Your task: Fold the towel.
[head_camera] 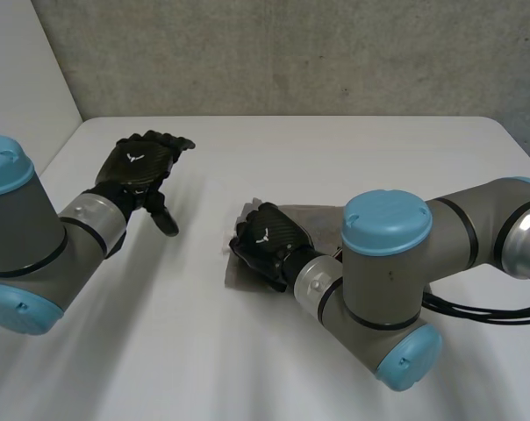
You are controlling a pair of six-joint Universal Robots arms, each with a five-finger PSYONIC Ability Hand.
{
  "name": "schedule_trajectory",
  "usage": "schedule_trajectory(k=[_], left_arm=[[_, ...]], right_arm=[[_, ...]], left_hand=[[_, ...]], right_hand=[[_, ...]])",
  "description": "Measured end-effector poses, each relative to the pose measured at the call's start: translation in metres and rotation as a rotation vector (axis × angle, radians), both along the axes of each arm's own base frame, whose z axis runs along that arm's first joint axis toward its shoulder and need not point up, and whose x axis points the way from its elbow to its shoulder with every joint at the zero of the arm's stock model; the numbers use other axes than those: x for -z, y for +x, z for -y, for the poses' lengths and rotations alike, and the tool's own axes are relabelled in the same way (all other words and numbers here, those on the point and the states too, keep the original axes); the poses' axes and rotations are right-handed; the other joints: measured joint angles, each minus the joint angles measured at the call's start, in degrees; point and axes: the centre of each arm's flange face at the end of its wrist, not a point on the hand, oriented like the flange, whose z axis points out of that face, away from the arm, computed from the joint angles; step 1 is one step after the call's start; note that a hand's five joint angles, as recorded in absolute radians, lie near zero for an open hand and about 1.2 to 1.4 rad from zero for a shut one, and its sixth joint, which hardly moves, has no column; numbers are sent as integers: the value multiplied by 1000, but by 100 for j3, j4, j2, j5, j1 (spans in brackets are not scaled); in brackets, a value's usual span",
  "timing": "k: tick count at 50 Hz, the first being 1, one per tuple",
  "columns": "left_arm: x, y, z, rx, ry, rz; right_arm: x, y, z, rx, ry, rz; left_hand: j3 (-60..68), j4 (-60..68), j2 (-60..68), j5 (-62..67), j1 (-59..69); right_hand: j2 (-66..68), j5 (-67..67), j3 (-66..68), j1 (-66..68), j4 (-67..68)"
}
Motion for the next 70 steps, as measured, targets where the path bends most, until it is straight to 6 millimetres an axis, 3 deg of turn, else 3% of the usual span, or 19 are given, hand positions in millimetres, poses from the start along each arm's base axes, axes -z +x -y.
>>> schedule_trajectory(k=[1, 4, 9, 12, 16, 20, 27, 35, 36, 40, 42, 47, 52, 63, 65, 67, 70], left_arm=[[0, -1, 0, 4, -2, 0], [-1, -5, -1, 14, -8, -2], [-3, -15, -5, 42, -19, -6], [-4, -24, -10, 69, -25, -9], [-3, -32, -16, 96, -24, -10], [-1, -39, -23, 118, -16, -10], [13, -46, -31, 144, 15, 2], [22, -49, -34, 154, 36, 11], [22, -49, -34, 155, 37, 12], [24, -49, -34, 155, 42, 14], [24, -49, -34, 155, 42, 14], [22, -49, -34, 155, 37, 12], [19, -48, -34, 152, 33, 9], [10, -44, -28, 114, 9, -1], [8, -42, -27, 109, 4, -4], [6, -41, -27, 105, 1, -5], [6, -39, -28, 100, 2, -5]], right_arm=[[0, -1, 0, 2, 2, 4], [-6, -3, 3, 11, 1, 22], [-30, -19, 15, 74, -5, 87], [-48, -43, 30, 159, 9, 142], [-53, -73, 45, 259, 46, 171], [-46, -103, 56, 356, 97, 171], [-10, -158, 70, 503, 214, 123], [12, -182, 74, 557, 288, 100], [12, -183, 74, 558, 289, 100], [15, -184, 78, 567, 285, 98], [13, -183, 81, 570, 268, 102], [-1, -178, 92, 579, 183, 131], [-18, -160, 93, 539, 117, 164], [-56, -76, 62, 280, 6, 234], [-56, -65, 57, 263, 7, 234], [-54, -57, 53, 266, 11, 230], [-50, -54, 49, 315, 16, 217]], left_hand=[[0, 0, 0, 0, 0], [0, 0, 0, 1, 0], [0, 0, 0, 3, 0], [0, 0, 0, 3, 0], [0, 0, 0, 5, 0], [0, 0, 0, 5, 0], [0, 0, 0, 5, 0], [0, 0, 0, 5, 0], [0, 0, 0, 4, 0], [0, 0, 0, 5, 0], [0, 0, 0, 5, 0], [0, 0, 0, 5, 0], [0, 0, 0, 5, 0], [0, 0, 0, 6, 0], [0, 0, 0, 6, 0], [0, 0, 0, 6, 0], [0, 0, 0, 6, 0]], right_hand=[[-827, -1000, -964, -920, -952], [-1662, -1849, -2055, -1778, -1980], [-1667, -1849, -2112, -1902, -1988], [-1667, -1849, -2112, -1912, -1988], [-1667, -1849, -2112, -1914, -1988], [-1667, -1849, -2112, -1913, -1988], [-1497, -1608, -1946, -1629, -1887], [-175, -239, -617, -302, -564], [58, -50, -381, -59, -325], [4115, 3920, 3531, 3806, 3583], [4599, 4401, 4080, 4144, 4154], [4611, 4511, 4133, 4503, 4220], [4611, 4516, 4138, 4514, 4220], [4611, 4517, 4155, 4515, 4220], [3612, 3482, 3179, 3531, 3230], [1674, 1686, 1420, 1625, 1485], [293, 1436, -145, 141, -95]])
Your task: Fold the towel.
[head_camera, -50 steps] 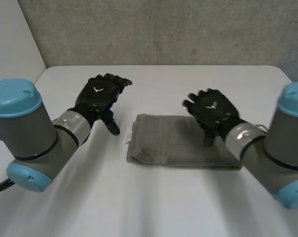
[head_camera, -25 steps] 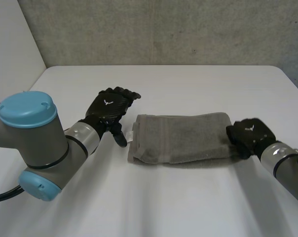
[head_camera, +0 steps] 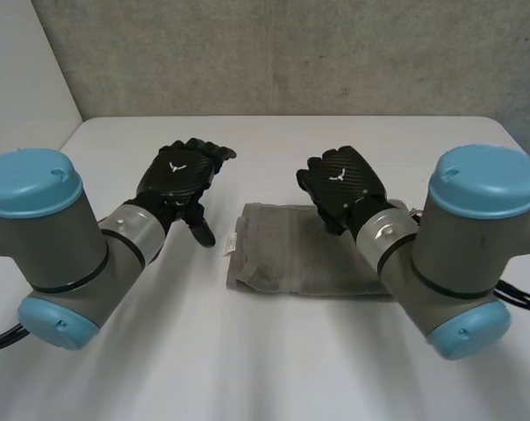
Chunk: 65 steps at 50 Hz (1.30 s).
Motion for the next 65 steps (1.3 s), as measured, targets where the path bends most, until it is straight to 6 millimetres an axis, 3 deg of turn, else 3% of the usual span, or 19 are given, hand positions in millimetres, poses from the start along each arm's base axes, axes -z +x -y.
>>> schedule_trajectory(k=[4, 11, 20, 28, 31, 32, 37, 43, 46, 51, 55, 58, 60, 65], left_arm=[[1, 1, -1, 0, 5, 2], [3, 0, -3, 5, 9, 5], [5, -2, -5, 12, 15, 7], [8, -2, -5, 13, 22, 10], [8, -2, -5, 13, 23, 11], [8, -2, -5, 12, 23, 11], [7, -2, -5, 11, 20, 10], [3, -2, -4, 8, 9, 4], [-3, -1, -3, 5, -6, -3], [-23, 5, 2, -18, -49, -41], [-33, 11, 6, -38, -59, -75], [-38, 16, 10, -53, -53, -109], [-40, 18, 11, -62, -46, -129], [-39, 20, 13, -70, -31, -150]], right_arm=[[4, -16, 5, 76, 13, -8], [17, -79, 23, 210, 76, -21], [59, -133, 16, 239, 270, -30], [77, -142, 17, 251, 321, -35], [82, -143, 22, 264, 317, -41], [82, -143, 23, 268, 313, -41], [71, -143, 33, 302, 227, -37], [36, -123, 36, 265, 90, -2], [20, -101, 30, 197, 35, 16], [2, -26, 0, -42, -30, 39], [7, 18, -25, -183, -21, 32], [25, 45, -44, -284, 29, -3], [41, 58, -54, -343, 74, -37], [67, 70, -67, -405, 149, -96]], left_hand=[[0, 0, 0, 0, 0], [0, 0, 0, 1, 0], [0, 0, 0, 1, 0], [0, 0, 0, 1, 0], [0, 0, 0, 1, 0], [0, 0, 0, 1, 0], [0, 0, 0, 1, 0], [0, 0, 0, 1, 0], [-3, 0, 0, 0, 0], [-13, 0, 0, -10, 0], [-13, 0, 0, -10, 0], [-13, 0, 0, -11, 0], [-13, 0, 0, -11, 0], [-13, 0, 0, -11, 0]], right_hand=[[-135, 0, -189, -228, -168], [-135, 0, -189, -228, -168], [-119, 0, -162, -168, -148], [1026, 119, 1031, 1083, 1052], [3591, 2298, 3518, 3418, 3546], [3978, 2671, 3904, 3649, 3930], [4173, 2978, 4283, 3920, 4312], [4173, 2978, 4284, 3986, 4312], [4173, 2979, 4290, 3997, 4312], [4176, 2979, 4302, 4058, 4312], [4177, 2979, 4302, 4099, 4312], [4177, 2979, 4303, 4116, 4312], [4177, 2979, 4304, 4129, 4312], [4176, 2970, 4286, 4125, 4295]])
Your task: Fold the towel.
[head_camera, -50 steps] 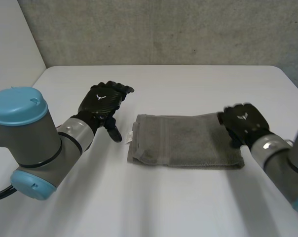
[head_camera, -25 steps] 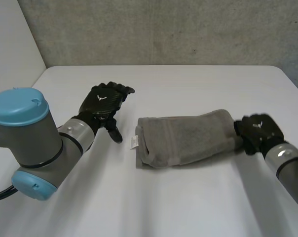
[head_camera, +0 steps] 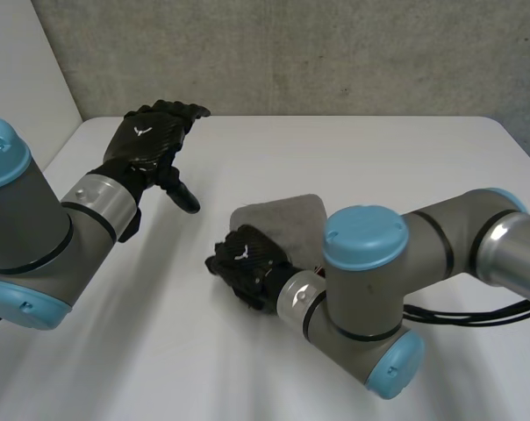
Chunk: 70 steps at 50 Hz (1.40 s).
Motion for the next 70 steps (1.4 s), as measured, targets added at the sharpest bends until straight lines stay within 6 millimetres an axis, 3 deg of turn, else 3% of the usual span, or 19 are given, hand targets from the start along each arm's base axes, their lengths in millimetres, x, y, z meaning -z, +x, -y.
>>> schedule_trajectory(k=[2, 4, 6, 9, 17, 21, 26, 33, 41, 48, 56, 61, 70], left_arm=[[0, 0, 0, 0, 3, -2], [1, -1, 0, 2, 6, -3], [3, -2, 0, 5, 8, -2], [4, -5, -1, 13, 10, -2], [16, -24, -5, 37, 48, -22], [29, -34, -7, 36, 95, -35], [56, -48, -16, 54, 167, -21], [74, -57, -23, 69, 203, 8], [65, -56, -19, 51, 176, -4], [48, -50, -11, 32, 140, -34], [40, -55, -2, 43, 113, -53], [44, -70, -3, 98, 116, -53], [77, -86, -14, 177, 227, 11]], right_arm=[[4, 0, -1, 2, 11, -13], [3, -1, 0, 16, 13, -14], [-6, -5, 1, 45, 5, 0], [-26, -13, 1, 88, -10, 44], [-71, -46, 15, 225, 1, 182], [-79, -63, 29, 301, 45, 232], [-76, -79, 49, 387, 118, 276], [-60, -84, 63, 430, 192, 281], [-47, -82, 62, 425, 223, 261], [-54, -83, 63, 437, 198, 276], [-60, -93, 83, 526, 163, 296], [-52, -100, 97, 575, 183, 298], [-29, -99, 106, 543, 321, 291]], left_hand=[[0, 0, 0, 0, 0], [0, 0, 0, 1, 0], [0, 0, 0, 0, 0], [1, 0, 0, 0, 0], [1, 0, 0, 0, 0], [1, 0, 0, 1, 0], [1, 0, 1, 1, 0], [1, 0, 1, 1, 0], [1, 0, 1, 1, 0], [10, 0, 0, 7, 0], [13, 0, 0, 13, 0], [13, 0, 0, 15, 0], [13, 0, 0, 22, 0]], right_hand=[[0, -1, 0, 0, 0], [-1103, -1137, -1072, -1070, -1086], [-3121, -3318, -3251, -3305, -3247], [-4844, -5330, -5163, -5162, -5216], [-5094, -5676, -5422, -5401, -5500], [-5094, -5678, -5422, -5403, -5500], [-5274, -5682, -5422, -5403, -5500], [-5281, -5670, -5422, -5403, -5499], [-5281, -5672, -5422, -5403, -5499], [-5281, -5681, -5422, -5404, -5500], [-6044, -6220, -6135, -6048, -6122], [-6122, -6220, -6246, -6176, -6140], [-6122, -6220, -6246, -6178, -6140]])
